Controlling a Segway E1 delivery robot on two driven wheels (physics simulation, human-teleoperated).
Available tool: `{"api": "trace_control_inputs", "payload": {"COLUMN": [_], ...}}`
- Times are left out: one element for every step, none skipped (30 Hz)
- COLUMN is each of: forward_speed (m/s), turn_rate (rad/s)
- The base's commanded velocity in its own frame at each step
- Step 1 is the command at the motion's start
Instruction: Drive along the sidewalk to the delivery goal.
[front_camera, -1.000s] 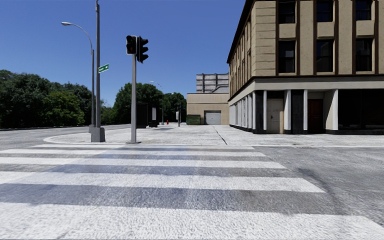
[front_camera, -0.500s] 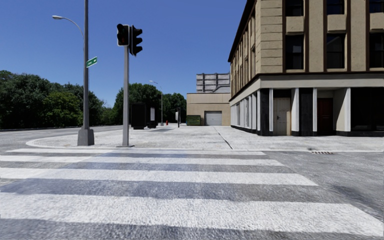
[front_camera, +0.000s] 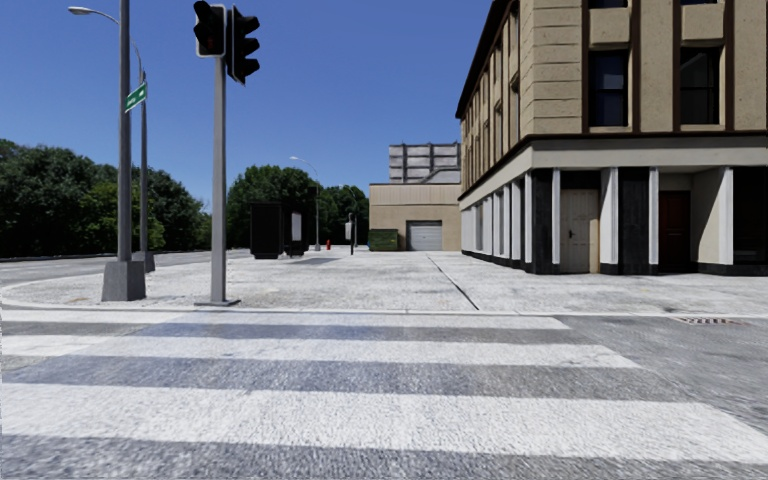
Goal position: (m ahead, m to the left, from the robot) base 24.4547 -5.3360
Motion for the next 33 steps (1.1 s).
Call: {"api": "trace_control_inputs", "payload": {"forward_speed": [2.00, 2.00, 2.00, 2.00, 2.00, 2.00, 2.00, 2.00, 2.00, 2.00, 2.00, 2.00, 2.00, 2.00, 2.00, 2.00, 2.00, 2.00, 2.00, 2.00, 2.00, 2.00, 2.00, 2.00, 2.00, 2.00, 2.00, 2.00, 2.00, 2.00, 2.00, 2.00, 2.00], "turn_rate": [-0.23, -0.24, -0.24, -0.24, -0.24, -0.24, -0.24, -0.24, -0.24, -0.24, -0.24, -0.24, -0.24, -0.24, -0.22, -0.22, -0.02, 0.00, 0.00, 0.00, 0.00, 0.00, 0.00, 0.00, 0.00, 0.00, 0.00, 0.00, 0.00, 0.00, 0.00, 0.00, 0.00]}}
